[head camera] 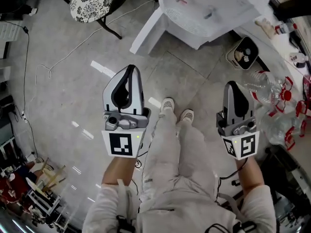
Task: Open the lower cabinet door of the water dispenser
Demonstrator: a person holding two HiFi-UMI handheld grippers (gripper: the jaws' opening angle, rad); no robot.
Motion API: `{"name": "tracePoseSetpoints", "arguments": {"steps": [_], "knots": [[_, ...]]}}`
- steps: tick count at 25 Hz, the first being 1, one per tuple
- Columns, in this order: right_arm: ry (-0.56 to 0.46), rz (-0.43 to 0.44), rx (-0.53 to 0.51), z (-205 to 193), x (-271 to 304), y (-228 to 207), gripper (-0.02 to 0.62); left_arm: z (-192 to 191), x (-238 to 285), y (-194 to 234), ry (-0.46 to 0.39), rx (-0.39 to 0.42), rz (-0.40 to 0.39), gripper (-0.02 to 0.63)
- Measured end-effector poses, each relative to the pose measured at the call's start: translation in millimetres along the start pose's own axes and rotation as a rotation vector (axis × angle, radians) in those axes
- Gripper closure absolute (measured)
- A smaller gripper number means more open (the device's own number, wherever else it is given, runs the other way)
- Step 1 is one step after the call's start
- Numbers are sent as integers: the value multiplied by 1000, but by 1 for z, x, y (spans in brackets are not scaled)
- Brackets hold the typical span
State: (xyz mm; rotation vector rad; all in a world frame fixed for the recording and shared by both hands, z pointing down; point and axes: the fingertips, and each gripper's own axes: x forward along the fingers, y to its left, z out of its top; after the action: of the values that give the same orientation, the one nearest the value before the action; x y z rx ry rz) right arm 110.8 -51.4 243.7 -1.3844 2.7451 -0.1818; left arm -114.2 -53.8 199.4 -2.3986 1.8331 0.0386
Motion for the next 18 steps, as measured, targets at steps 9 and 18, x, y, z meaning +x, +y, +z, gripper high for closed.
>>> {"name": "tracePoseSetpoints", "arguments": {"steps": [9,18], "knots": [[-11,-119,-39,237,-95,-5,569,238,-6,-3,-24,15,14,603],[-106,-274,19,342,-155,-4,569,344,-29,-20,-51,-20,-45,603]]}}
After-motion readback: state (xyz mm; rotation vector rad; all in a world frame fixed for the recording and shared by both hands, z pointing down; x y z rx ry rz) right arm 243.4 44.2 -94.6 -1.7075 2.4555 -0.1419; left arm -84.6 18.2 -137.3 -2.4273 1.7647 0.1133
